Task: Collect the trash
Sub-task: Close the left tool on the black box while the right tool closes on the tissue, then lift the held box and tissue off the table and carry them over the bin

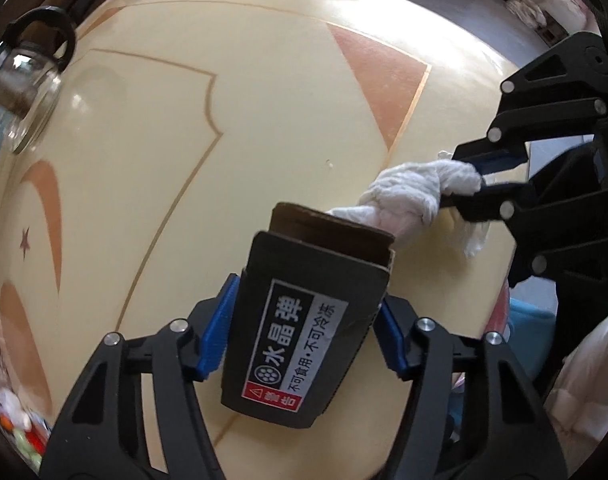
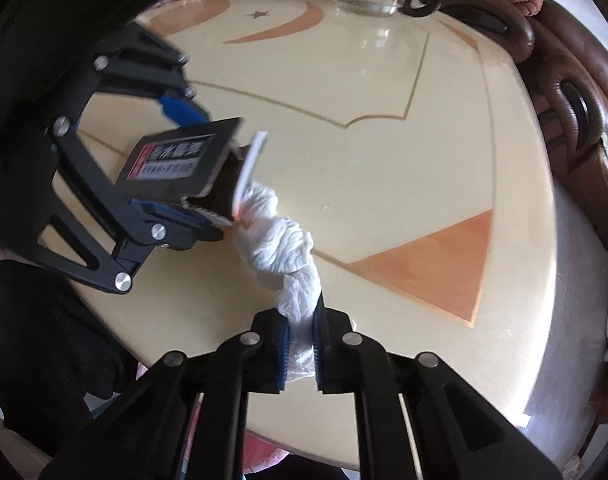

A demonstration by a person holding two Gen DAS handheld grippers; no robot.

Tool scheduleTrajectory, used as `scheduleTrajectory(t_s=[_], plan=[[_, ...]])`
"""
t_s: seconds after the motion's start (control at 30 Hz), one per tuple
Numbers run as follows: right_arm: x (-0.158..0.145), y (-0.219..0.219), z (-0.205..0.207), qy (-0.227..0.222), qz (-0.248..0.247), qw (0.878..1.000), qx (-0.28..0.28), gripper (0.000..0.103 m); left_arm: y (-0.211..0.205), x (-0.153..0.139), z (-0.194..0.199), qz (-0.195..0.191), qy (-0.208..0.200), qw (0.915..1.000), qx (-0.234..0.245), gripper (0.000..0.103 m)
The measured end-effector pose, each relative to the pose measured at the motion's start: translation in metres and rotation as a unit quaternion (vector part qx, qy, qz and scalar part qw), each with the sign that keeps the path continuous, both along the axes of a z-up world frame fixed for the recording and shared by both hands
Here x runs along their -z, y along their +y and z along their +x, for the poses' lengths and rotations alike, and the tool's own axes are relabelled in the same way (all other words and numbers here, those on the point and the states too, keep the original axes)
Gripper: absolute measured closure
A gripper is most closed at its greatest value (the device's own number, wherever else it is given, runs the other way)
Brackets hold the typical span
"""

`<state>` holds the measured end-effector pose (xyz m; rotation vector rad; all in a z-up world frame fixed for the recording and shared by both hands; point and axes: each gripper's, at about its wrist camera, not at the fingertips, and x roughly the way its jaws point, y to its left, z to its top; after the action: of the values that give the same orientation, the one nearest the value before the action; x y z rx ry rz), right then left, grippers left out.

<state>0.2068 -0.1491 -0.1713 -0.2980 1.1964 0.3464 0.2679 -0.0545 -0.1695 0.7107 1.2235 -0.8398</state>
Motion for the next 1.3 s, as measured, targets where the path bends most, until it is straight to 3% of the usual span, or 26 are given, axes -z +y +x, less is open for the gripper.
scheduleTrajectory(t_s=[0.27,0.4,0.57,0.8,1.03,1.3], plan=[[-0.044,-0.006,-0.015,-0.044,-0.008,0.999,0.023,0.094,0.035,-0.023,-0.004,-0.034,0.001,0.9942,-0.102,0.045],[-0.068,-0.011,-0.019,-0.073,-0.001,0.997,0.036,0.094,0.053,-0.04,-0.004,-0.045,0.006,0.9858,-0.162,0.045],[-0.103,-0.01,-0.042,-0.103,0.01,0.994,0.038,0.094,0.069,-0.08,-0.03,-0.055,-0.032,0.9723,-0.225,0.045],[-0.128,0.001,-0.075,-0.117,0.024,0.992,0.029,0.094,0.074,-0.103,-0.091,-0.072,-0.053,0.9609,-0.262,0.045],[-0.141,0.01,-0.111,-0.131,0.028,0.991,0.021,0.094,0.071,-0.108,-0.125,-0.068,-0.088,0.9597,-0.258,0.045],[-0.145,0.018,-0.152,-0.136,0.032,0.99,0.011,0.094,0.065,-0.11,-0.162,-0.088,-0.099,0.9571,-0.257,0.045]])
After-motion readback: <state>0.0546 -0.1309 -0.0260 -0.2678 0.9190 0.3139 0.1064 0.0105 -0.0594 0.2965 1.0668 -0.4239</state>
